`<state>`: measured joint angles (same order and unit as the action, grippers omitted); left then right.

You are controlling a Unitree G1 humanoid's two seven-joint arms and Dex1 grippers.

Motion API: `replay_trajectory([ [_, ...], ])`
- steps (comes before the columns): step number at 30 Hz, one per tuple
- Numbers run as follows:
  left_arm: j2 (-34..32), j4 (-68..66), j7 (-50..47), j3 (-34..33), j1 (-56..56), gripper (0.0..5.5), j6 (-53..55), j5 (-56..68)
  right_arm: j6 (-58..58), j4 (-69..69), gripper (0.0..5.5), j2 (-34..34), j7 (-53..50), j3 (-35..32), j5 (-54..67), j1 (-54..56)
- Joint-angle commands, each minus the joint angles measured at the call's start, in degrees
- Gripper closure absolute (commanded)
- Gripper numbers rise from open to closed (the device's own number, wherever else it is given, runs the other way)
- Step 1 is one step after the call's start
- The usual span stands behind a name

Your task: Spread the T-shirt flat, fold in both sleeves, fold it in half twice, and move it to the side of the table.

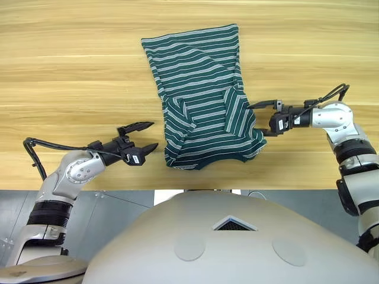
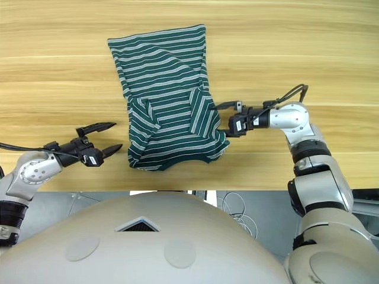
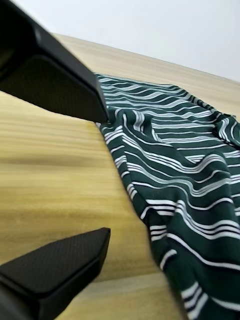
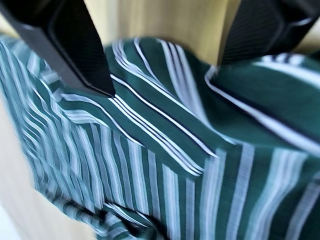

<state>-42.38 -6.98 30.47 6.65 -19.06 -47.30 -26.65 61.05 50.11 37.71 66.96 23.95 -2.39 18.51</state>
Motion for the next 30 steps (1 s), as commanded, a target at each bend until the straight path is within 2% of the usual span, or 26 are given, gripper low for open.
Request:
replay_trajectory([
  [1, -1.8, 1.2, 1.43, 4.06, -0.37, 1.75, 0.82, -4.3, -1.29, -3.06, 2.6, 2.58, 8.74, 4.02, 1.97, -2.29],
  [7, -1.61, 3.36, 1.15, 8.66, 1.48, 1.75, 1.23, -7.18, -7.25, -8.56, 3.7, 5.68, 18.35, 5.49, 7.6, -2.8],
  [17, -3.61, 1.5, 0.88, 14.11, 4.9, 1.75, 0.83, -10.13, -8.97, -8.12, 5.37, 4.57, 16.87, 4.26, 4.92, -1.41],
  [21, -5.5, 0.37, 2.78, 16.63, 5.31, 1.75, 0.27, -9.31, -9.38, -9.68, 5.46, 3.59, 17.21, 3.47, 7.57, -1.99],
  [24, -6.76, -0.26, 4.05, 18.27, 5.32, 2.42, -0.63, -6.6, -10.52, -11.33, 5.46, 3.6, 18.38, 2.67, 10.0, -2.57],
  [25, -7.08, -0.4, 4.35, 18.94, 5.5, 2.46, -0.88, -5.92, -10.97, -11.93, 5.46, 3.72, 18.78, 2.41, 10.72, -2.88],
  [30, -6.01, -1.74, 2.86, 21.04, 7.12, 3.39, -1.12, -6.75, -12.88, -14.16, 5.46, 3.64, 20.57, 1.69, 13.1, -4.1],
])
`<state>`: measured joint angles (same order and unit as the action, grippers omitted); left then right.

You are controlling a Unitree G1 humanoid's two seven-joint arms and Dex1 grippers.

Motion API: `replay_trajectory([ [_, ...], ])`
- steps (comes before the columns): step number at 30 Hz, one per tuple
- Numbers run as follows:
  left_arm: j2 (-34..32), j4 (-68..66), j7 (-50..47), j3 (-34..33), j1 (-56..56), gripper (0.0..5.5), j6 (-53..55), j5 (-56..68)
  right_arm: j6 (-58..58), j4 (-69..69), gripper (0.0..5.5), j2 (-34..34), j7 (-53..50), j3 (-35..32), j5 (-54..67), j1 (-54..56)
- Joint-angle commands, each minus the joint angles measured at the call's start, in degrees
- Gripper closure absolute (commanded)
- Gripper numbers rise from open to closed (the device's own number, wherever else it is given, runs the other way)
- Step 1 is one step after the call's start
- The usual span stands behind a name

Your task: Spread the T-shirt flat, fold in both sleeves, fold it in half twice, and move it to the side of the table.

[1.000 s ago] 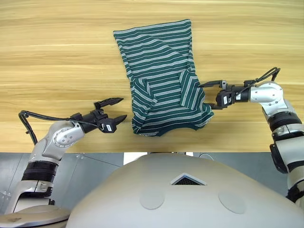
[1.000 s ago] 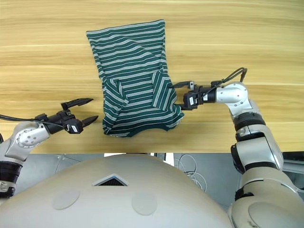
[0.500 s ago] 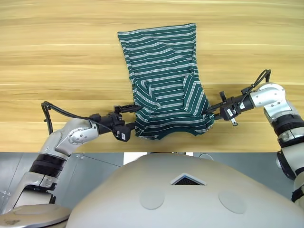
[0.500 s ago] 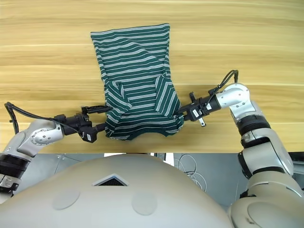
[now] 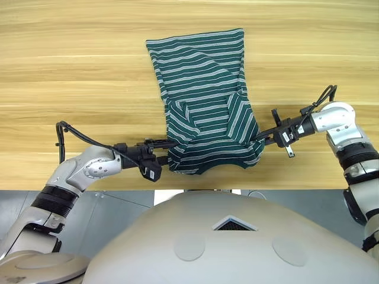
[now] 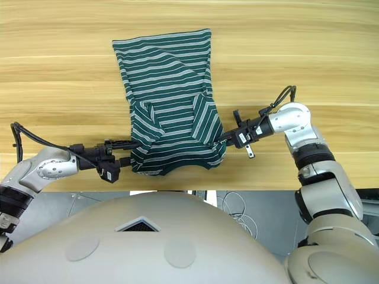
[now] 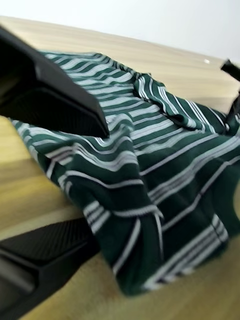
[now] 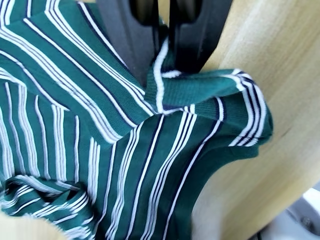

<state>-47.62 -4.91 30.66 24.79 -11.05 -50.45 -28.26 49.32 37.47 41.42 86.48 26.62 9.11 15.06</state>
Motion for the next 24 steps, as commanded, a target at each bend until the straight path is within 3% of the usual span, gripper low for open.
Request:
replay_trajectory([
  [1, -0.31, -4.28, 2.01, 3.24, -0.55, 3.61, 2.05, -5.81, -1.33, -1.69, 5.46, -0.14, 1.28, -1.05, 1.74, -0.77],
  [7, 0.84, -6.06, 0.81, 5.7, -0.15, 4.81, 1.89, -6.27, -3.33, -4.14, 5.46, 0.2, 3.28, -1.94, 3.93, -2.02],
  [12, 0.25, -7.28, 2.62, 6.73, -0.34, 5.47, 1.56, -1.28, -4.78, -5.5, 5.46, 0.58, 4.65, -2.94, 5.29, -3.06],
  [16, -4.78, -0.04, 9.23, 5.99, -3.95, 5.5, 4.35, 19.62, -7.67, -7.47, 5.47, 2.87, 5.89, -2.88, 8.1, -4.75],
  [20, -13.53, 13.35, 12.3, -1.15, -11.52, 5.5, 8.38, 45.38, -14.89, -15.93, 5.47, 11.22, 5.99, -1.01, 16.85, -10.06],
  [24, -14.93, 20.04, 15.11, -3.26, -19.13, 5.5, 12.51, 57.2, -19.62, -24.56, 5.47, 19.59, 6.01, 1.5, 24.56, -15.95],
])
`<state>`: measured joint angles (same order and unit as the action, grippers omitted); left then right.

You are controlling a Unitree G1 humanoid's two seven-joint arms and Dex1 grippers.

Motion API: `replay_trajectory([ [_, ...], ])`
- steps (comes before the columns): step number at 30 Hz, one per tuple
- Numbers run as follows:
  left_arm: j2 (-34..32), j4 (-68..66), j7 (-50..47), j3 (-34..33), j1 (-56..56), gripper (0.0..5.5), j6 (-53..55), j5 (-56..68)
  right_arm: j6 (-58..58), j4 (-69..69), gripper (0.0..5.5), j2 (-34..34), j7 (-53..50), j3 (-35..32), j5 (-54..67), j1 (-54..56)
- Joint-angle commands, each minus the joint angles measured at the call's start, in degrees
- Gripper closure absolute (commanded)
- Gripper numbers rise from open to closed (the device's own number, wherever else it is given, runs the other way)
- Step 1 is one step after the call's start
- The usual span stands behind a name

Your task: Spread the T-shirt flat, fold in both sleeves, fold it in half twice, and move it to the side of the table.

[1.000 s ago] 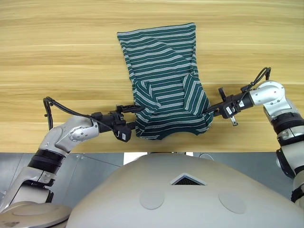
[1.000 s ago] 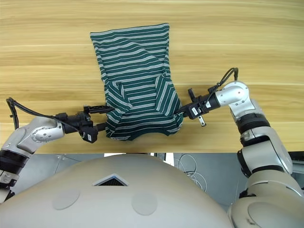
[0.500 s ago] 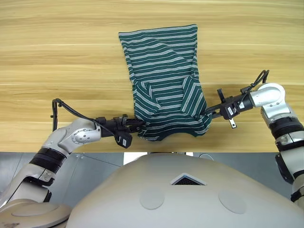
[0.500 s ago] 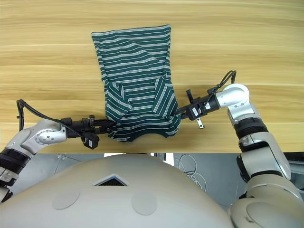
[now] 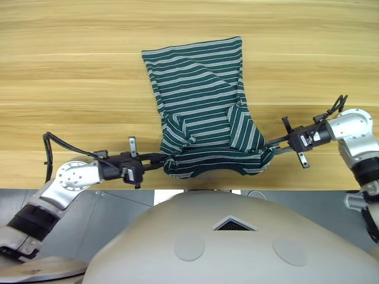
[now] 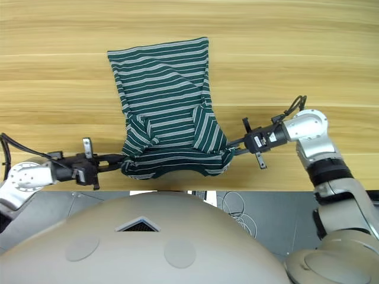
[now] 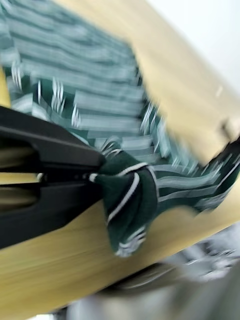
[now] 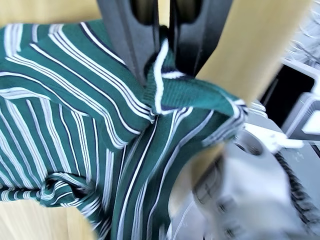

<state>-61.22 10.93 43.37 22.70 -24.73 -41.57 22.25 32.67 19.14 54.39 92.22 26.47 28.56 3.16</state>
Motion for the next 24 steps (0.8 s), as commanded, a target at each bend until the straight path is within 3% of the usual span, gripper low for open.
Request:
replay_trajectory([
  [1, -0.36, 4.06, 3.54, -0.83, -6.04, 5.5, 5.01, 7.27, -3.67, -8.36, 5.47, 8.68, 0.27, 2.25, 6.72, -5.72],
  [4, 4.54, 1.43, 7.36, 0.69, -3.58, 5.5, 9.74, 7.32, -8.04, -12.06, 5.47, 11.11, 0.27, 3.88, 10.67, -4.47],
  [7, 9.3, -1.93, 11.95, -0.12, 2.83, 5.5, 15.63, 9.68, -14.72, -10.54, 5.47, 9.15, 0.27, 6.91, 13.6, 5.31],
  [13, 16.74, -20.4, 24.18, -6.77, 26.8, 5.5, 30.06, 16.77, -28.36, 25.02, 5.47, -9.13, 0.28, 13.24, 9.41, 41.14],
  [18, 27.47, -50.1, 25.08, -7.03, 45.23, 5.5, 30.61, 7.5, -27.66, 50.91, 5.47, -20.71, -2.22, 8.51, -2.92, 51.86],
  [23, 35.92, -74.59, 14.91, -9.47, 53.57, 5.5, 22.88, -3.45, -27.23, 58.09, 5.47, -26.04, -15.1, 0.21, -9.94, 50.03],
  [24, 36.77, -77.01, 13.44, -11.26, 54.73, 5.23, 22.84, -3.7, -27.16, 58.5, 5.11, -26.53, -16.97, -1.36, -11.23, 49.63],
])
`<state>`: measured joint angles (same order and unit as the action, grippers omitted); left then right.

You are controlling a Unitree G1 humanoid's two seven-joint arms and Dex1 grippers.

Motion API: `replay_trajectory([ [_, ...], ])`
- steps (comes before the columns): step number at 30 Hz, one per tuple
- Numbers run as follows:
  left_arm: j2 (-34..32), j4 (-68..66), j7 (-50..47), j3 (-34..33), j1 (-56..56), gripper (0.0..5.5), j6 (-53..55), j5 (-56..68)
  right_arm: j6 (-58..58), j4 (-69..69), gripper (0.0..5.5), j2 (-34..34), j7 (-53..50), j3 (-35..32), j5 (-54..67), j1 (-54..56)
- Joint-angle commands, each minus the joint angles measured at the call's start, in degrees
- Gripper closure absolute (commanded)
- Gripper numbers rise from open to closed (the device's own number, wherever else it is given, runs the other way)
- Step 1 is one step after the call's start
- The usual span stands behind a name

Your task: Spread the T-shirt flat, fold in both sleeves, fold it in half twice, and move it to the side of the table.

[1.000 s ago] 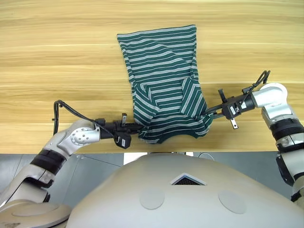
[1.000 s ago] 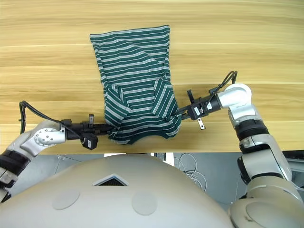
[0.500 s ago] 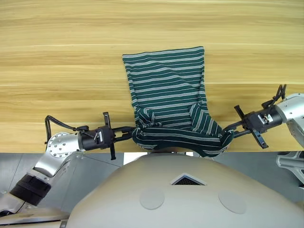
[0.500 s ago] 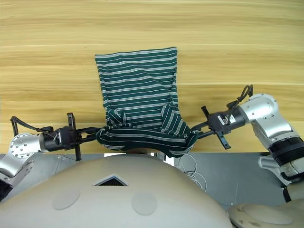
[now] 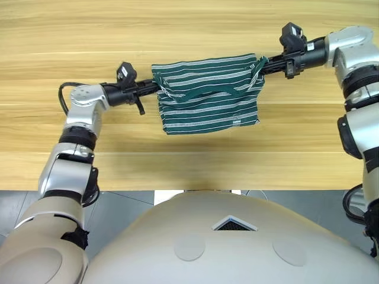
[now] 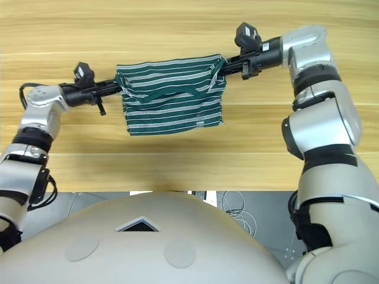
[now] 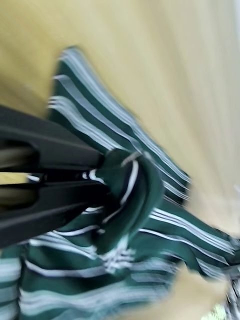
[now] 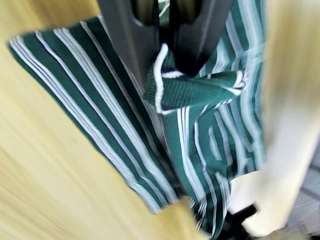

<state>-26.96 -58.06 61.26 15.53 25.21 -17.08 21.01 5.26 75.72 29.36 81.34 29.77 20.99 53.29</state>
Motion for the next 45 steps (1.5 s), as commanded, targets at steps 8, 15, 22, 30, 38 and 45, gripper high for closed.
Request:
replay_trajectory([
  [8, 5.3, -12.47, -3.51, -14.22, 7.16, 3.95, -1.94, -2.8, -0.34, 2.48, 3.7, -3.92, -15.69, -16.98, -9.7, -1.29],
  [15, 8.67, -13.21, -5.4, -19.77, 8.4, 2.86, 6.95, -3.35, 0.21, 2.25, 2.47, -6.23, -21.88, -23.68, -13.59, -3.86],
  [22, 8.94, -10.13, -21.44, -28.38, 5.57, 1.83, 12.4, -0.7, 10.0, -2.57, 1.38, -9.83, -17.63, -31.47, -10.63, -8.92],
  [30, 9.76, 25.69, -27.75, -37.47, -14.54, 0.58, 6.18, 5.77, 8.24, -27.99, 0.94, -30.77, -30.44, -16.01, -21.48, -30.92],
  [38, 14.18, 60.22, -33.01, -31.5, -30.46, 0.2, 5.33, 1.15, 5.03, -9.58, 0.94, -39.36, -39.93, -11.11, -28.81, -24.84],
  [45, 14.86, 61.55, -34.84, -29.67, -29.43, 0.2, 6.92, 0.92, 15.72, -38.3, 0.94, 1.22, 8.51, 2.84, -17.33, -36.47],
])
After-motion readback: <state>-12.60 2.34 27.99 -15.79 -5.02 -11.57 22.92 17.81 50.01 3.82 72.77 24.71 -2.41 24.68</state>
